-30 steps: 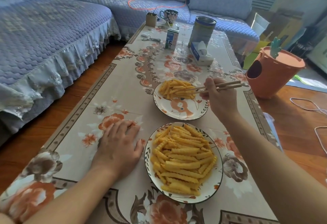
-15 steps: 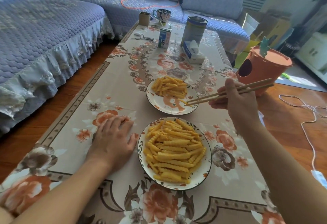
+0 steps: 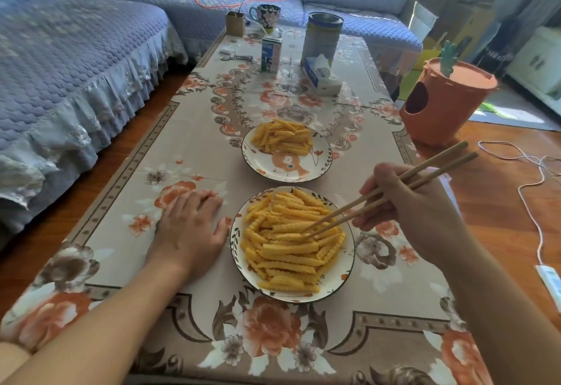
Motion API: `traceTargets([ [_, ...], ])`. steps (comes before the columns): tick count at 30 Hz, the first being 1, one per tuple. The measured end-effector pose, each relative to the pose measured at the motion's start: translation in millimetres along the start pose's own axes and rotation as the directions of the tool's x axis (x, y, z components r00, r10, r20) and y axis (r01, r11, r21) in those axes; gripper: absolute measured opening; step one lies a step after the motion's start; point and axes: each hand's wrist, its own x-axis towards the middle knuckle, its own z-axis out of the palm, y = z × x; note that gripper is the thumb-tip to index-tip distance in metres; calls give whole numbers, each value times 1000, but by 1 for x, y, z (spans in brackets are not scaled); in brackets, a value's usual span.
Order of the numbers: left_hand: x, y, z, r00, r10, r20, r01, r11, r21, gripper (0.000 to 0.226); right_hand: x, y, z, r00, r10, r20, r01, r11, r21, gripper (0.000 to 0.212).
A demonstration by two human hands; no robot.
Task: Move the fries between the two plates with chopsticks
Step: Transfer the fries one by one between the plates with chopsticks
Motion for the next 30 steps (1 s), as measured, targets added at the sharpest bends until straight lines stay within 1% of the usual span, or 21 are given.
traceTargets([
  [2,0,0,0,1000,-3,2,3,1000,4,54,0,2,0,1000,0,-3,0,1000,-1,43],
  [5,-1,0,1,1000,3,-7,-3,1000,3,54,4,2,-7,998,-11,-63,13,999,30,41],
  [9,0,-1,2,1000,7,-11,-7,1000,1,54,11,11,-17,985,6,-172,12,995,103,38],
  [12,-1,-2,3,1000,16,-20,-16,1000,6,53,25,20,-15,959,22,-283,17,991,134,34],
  [14,-1,-2,4,999,22,-33,-22,1000,4,52,47,26,-9,952,5,-306,20,997,76,32],
  [17,0,-2,4,999,27,-32,-27,1000,7,52,90,33,12,961,-41,-274,33,999,-33,30],
  [21,0,-2,5,999,22,-33,-21,1000,12,50,132,42,40,940,-103,-326,54,986,-156,29],
  [24,0,-3,5,999,21,-36,-21,1000,10,48,142,51,47,931,-129,-341,51,972,-228,31],
  [30,3,-6,7,999,33,-43,-32,999,16,45,132,49,37,926,-140,-351,40,960,-277,30],
])
